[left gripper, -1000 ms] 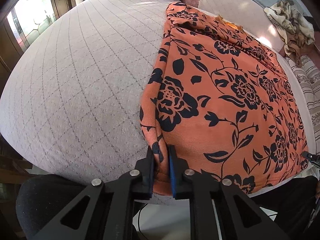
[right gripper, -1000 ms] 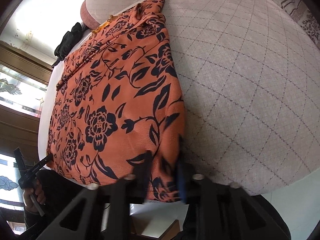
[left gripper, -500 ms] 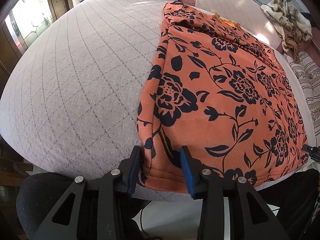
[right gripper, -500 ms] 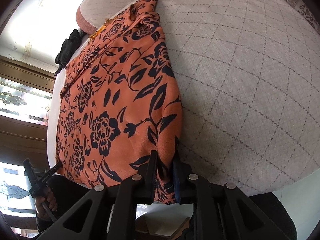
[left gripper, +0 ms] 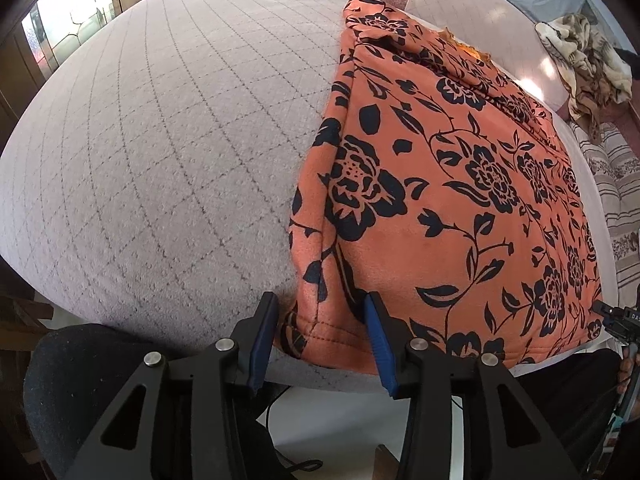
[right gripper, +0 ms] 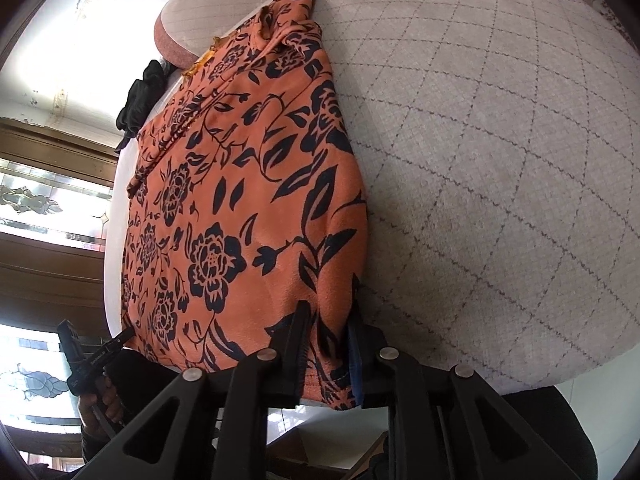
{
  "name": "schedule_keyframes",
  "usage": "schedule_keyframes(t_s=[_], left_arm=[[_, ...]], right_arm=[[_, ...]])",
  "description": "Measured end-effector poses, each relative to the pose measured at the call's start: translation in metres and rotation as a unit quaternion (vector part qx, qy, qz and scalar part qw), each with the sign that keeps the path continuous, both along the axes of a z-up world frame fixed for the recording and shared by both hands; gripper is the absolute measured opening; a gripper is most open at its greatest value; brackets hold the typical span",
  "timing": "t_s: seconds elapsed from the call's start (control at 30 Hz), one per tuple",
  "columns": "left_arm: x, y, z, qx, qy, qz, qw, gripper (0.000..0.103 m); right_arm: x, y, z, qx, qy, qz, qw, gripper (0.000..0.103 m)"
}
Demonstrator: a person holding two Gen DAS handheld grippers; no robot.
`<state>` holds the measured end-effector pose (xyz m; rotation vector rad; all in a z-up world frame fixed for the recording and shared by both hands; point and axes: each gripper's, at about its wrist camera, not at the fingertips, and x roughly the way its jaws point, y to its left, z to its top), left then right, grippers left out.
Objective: Fold small clothes
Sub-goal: 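Lift the hem with both grippers and fold it toward the collar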
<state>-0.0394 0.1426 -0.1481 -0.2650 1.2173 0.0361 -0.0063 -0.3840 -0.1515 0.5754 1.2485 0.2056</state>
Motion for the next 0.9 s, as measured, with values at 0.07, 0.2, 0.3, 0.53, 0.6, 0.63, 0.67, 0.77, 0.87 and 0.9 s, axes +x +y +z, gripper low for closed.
schedule_keyframes(t_s=[0.07,0.2,0.3,0.53,0.6,0.63,0.67,0.77,0.87,0.9], left_arm=[[0.001,-0.004,0.0,0.009,0.002,-0.002,1.0,0.045],[0.006,-0.016,0.005,0.014,-0.002,-0.023,0.9996,0.008],[0.004,-0.016,0.024,-0.009,-0.032,-0.018,0.9993,0.008],[0.013,-0.002,0.001,-0.029,0.012,0.004,0.9995,0.008],[0.014,-0.002,0.012,-0.031,-0.004,-0.002,0.9995,0.008],[0.017,-0.003,0.021,-0.033,-0.016,-0.004,0.9993,0.008],[0.022,-0.002,0.029,-0.04,-0.027,-0.006,0.9988,0.008],[0.036,0.001,0.041,-0.058,-0.052,-0.003,0.997,0.008],[0.046,0.005,0.023,-0.067,-0.02,0.014,0.9974,0.008],[0.047,0.003,0.02,-0.069,-0.015,0.017,0.9973,0.008]], right_arm=[[0.001,0.001,0.001,0.001,-0.001,0.004,1.0,0.029],[0.004,0.007,0.001,-0.012,0.001,0.014,1.0,0.029],[0.005,0.008,0.007,-0.018,0.002,0.021,1.0,0.008],[0.008,-0.003,0.003,0.022,0.006,0.001,1.0,0.009],[0.008,-0.005,-0.001,0.041,0.01,-0.007,0.999,0.008],[0.009,-0.006,0.005,0.052,0.0,-0.009,0.999,0.008],[0.01,-0.008,0.01,0.062,-0.008,-0.011,0.998,0.008],[0.023,-0.012,0.022,0.079,-0.031,-0.009,0.996,0.008],[0.036,-0.009,0.015,0.082,-0.021,-0.001,0.996,0.008],[0.037,-0.01,0.011,0.091,-0.015,-0.003,0.996,0.008]])
